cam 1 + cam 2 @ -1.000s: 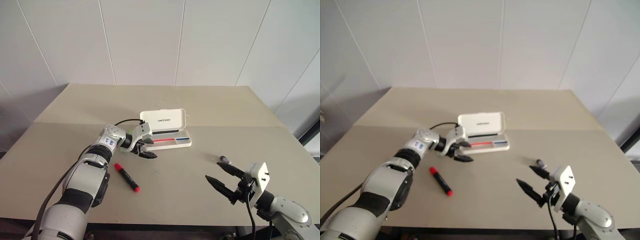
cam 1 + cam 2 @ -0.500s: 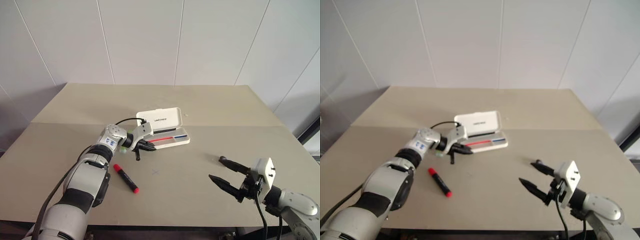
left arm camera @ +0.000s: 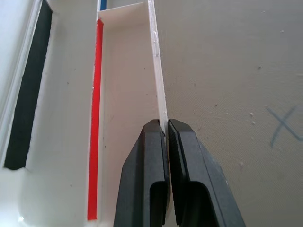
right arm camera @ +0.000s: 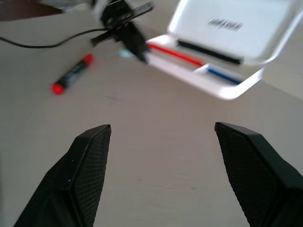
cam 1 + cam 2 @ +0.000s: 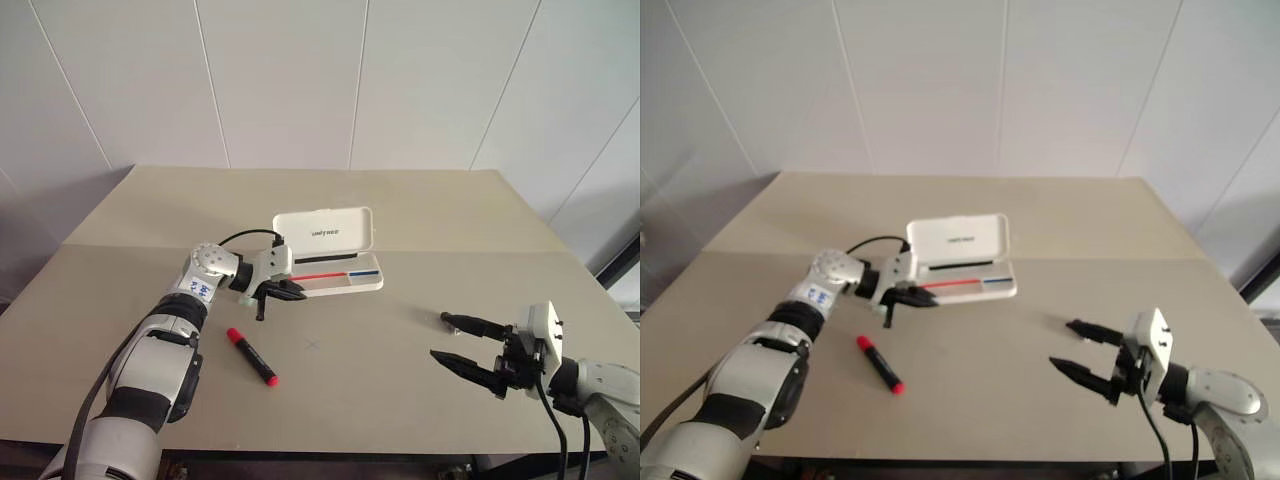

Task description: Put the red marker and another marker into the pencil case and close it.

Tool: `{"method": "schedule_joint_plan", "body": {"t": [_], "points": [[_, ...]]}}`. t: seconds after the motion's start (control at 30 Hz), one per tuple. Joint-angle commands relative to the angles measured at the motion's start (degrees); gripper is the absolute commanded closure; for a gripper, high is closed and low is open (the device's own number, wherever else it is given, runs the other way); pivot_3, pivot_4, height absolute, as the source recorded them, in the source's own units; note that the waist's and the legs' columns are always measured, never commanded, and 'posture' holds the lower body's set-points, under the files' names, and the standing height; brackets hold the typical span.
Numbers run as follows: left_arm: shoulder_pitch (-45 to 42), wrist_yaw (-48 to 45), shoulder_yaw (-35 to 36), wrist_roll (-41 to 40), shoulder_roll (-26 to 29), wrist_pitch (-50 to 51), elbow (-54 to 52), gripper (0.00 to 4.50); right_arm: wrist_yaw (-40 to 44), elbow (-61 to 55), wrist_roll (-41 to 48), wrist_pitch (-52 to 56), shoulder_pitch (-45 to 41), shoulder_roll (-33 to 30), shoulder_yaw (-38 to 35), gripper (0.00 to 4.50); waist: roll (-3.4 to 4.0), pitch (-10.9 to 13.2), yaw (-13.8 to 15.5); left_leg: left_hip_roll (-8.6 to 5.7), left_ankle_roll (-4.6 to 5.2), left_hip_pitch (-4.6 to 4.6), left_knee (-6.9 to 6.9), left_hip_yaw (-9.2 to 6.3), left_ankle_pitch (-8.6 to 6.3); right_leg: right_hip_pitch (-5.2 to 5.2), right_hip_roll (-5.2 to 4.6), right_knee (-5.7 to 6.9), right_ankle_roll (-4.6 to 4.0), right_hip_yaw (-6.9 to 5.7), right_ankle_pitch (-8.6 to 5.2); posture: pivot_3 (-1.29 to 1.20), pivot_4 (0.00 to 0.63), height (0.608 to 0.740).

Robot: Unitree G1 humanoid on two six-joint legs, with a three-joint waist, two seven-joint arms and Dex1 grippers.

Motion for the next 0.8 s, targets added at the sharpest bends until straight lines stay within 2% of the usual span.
{"method": "schedule_joint_plan", "body": {"t": [0.03, 0.2, 0.4, 0.53, 0.8], "points": [[2.9, -2.1, 1.0, -3.5, 1.0, -0.7, -8.3, 4.47, 5.4, 1.9, 2.4, -0.2, -0.7, -2.8, -3.0, 0.00, 0.00, 0.0, 0.0, 0.00, 0.00, 0.00, 0.02, 0.00, 0.00, 0.01, -0.01, 0.00, 0.00, 0.00, 0.00, 0.00, 0.150, 0.740], [11.5, -5.1, 0.2, -7.1, 2.4, 4.3, -24.8, 4.47, 12.7, 8.4, 2.1, -1.4, -4.6, -6.2, -2.8, 0.00, 0.01, 0.0, -0.2, 0.01, 0.00, 0.03, 0.07, 0.00, 0.00, 0.02, 0.00, 0.07, 0.00, 0.02, 0.01, 0.00, 0.150, 0.740], [20.0, -6.2, -1.8, -8.5, 4.0, 12.0, -40.1, 4.47, 17.3, 14.6, -0.9, -2.8, -9.5, -8.4, -0.7, 0.00, 0.03, 0.0, -0.1, 0.03, 0.00, 0.08, 0.09, 0.03, 0.00, 0.02, 0.00, 0.14, -0.01, 0.04, 0.00, 0.00, 0.150, 0.740], [23.4, -5.2, -3.4, -8.1, 5.0, 14.7, -45.6, 4.47, 16.9, 14.9, -1.7, -2.3, -11.5, -7.9, 0.2, 0.00, 0.03, 0.0, -0.1, 0.03, 0.00, 0.09, 0.13, 0.03, 0.00, 0.02, 0.00, 0.17, -0.01, 0.05, 0.00, 0.00, 0.150, 0.740], [27.5, -1.8, -5.0, -7.1, 7.0, 20.2, -50.8, 4.47, 14.8, 11.7, -1.8, -1.0, -9.6, -6.6, 0.0, 0.00, 0.03, 0.0, 0.0, 0.02, 0.00, 0.09, 0.11, 0.03, 0.00, 0.02, -0.01, 0.15, -0.02, 0.05, 0.00, 0.00, 0.150, 0.740]]}}
